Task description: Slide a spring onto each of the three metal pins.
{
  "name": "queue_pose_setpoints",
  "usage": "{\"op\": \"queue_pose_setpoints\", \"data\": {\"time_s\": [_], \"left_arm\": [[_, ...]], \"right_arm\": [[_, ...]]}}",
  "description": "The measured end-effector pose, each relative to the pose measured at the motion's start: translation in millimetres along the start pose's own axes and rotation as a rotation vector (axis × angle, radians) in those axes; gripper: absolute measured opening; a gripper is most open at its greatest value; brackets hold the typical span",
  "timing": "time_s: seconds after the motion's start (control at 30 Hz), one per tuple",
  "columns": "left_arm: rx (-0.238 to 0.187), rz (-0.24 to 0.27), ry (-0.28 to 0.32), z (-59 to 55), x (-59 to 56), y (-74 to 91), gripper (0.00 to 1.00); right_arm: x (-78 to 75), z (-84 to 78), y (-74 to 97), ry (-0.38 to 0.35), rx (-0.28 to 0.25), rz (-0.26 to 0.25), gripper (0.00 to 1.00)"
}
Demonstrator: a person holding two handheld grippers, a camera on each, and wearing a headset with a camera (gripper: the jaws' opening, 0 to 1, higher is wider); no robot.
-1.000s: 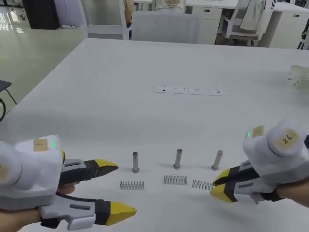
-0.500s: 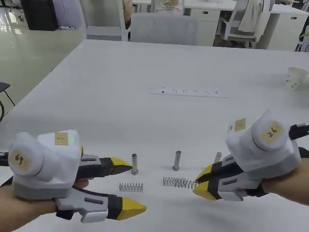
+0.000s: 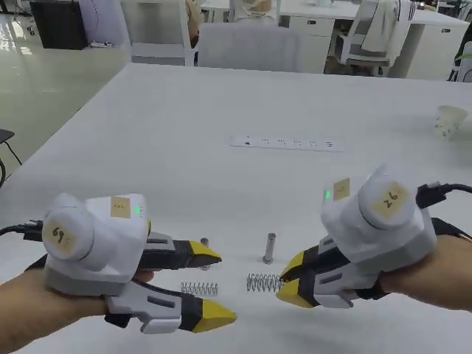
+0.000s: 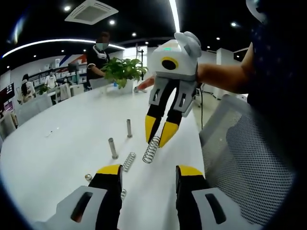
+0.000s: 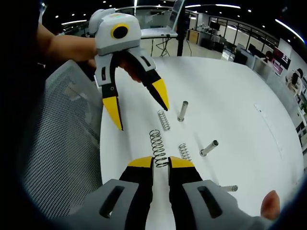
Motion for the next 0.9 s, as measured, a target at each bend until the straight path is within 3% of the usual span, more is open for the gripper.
{"op": "queue_pose_setpoints", "data": {"time_s": [0.37, 0.9], "left_arm": [[0.011, -0.042, -0.037, 0.8, -4.7, -9.8, 0.32], [0.017, -0.058, -0.094, -0.6, -7.7, -16.4, 0.14]], "right_arm": [[3.6, 6.7, -3.5, 0.028, 0.003, 0.016, 0.09], [8.6, 12.6, -4.7, 0.053, 0.001, 0.036, 0.09]]}}
Point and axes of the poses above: the centre of the closed fingertips' face, and the gripper's own axes: y roughly backward along the fingers, x roughly to its left, z roughly out of its top, the point moved 2 cm from there along y, roughly backward along the fingers, and after that the axes turned 4 degrees about -x, right-handed, at the moved point
